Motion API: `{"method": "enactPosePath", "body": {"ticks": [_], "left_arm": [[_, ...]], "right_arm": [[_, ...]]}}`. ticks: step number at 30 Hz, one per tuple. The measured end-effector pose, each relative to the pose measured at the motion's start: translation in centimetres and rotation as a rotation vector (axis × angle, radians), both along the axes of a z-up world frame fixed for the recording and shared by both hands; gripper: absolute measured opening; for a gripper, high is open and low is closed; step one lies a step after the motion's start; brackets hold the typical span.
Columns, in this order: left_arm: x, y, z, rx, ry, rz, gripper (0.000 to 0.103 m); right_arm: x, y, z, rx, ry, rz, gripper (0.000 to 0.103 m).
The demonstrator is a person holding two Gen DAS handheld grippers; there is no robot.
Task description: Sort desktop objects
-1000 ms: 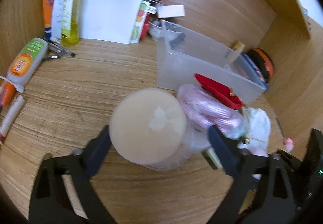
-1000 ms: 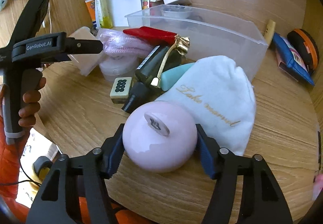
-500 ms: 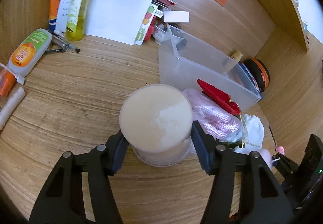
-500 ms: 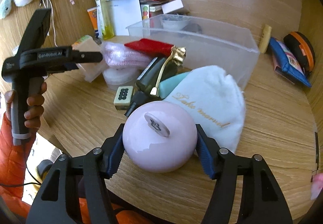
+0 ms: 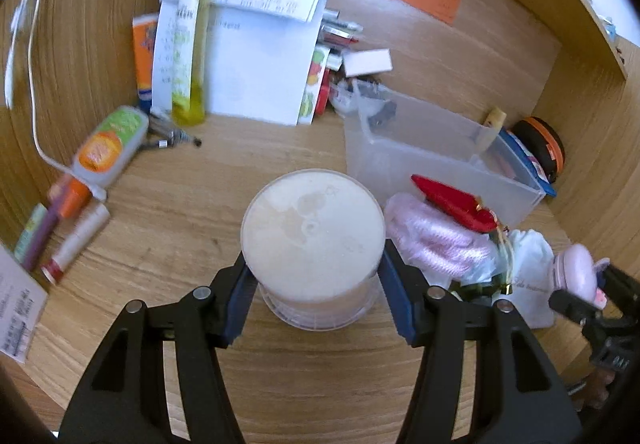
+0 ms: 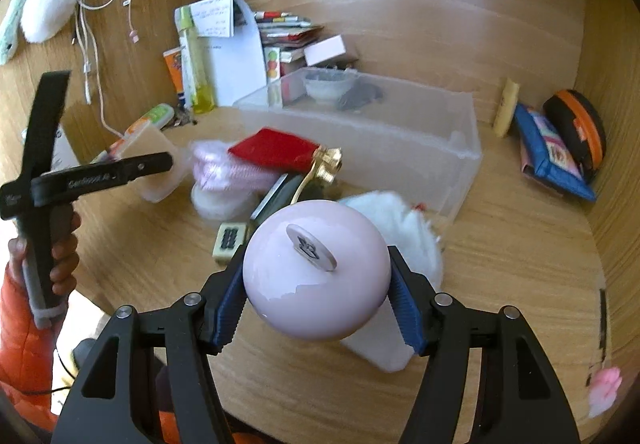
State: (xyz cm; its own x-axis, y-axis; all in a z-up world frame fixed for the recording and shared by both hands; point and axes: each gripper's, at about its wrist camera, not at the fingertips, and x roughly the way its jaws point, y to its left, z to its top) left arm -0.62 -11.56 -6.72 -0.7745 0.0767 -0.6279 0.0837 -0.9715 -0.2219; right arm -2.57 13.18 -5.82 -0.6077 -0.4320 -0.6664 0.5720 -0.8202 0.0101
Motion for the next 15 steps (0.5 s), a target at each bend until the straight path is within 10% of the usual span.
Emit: {"method": "enactPosePath", "body": {"ticks": [15], "left_arm": [[-0.9, 3.3, 5.4, -0.091, 0.117, 0.012, 0.058]], "right_arm": [[-4.0, 0.4, 5.3, -0.025, 0.138, 0.004, 0.061]]}}
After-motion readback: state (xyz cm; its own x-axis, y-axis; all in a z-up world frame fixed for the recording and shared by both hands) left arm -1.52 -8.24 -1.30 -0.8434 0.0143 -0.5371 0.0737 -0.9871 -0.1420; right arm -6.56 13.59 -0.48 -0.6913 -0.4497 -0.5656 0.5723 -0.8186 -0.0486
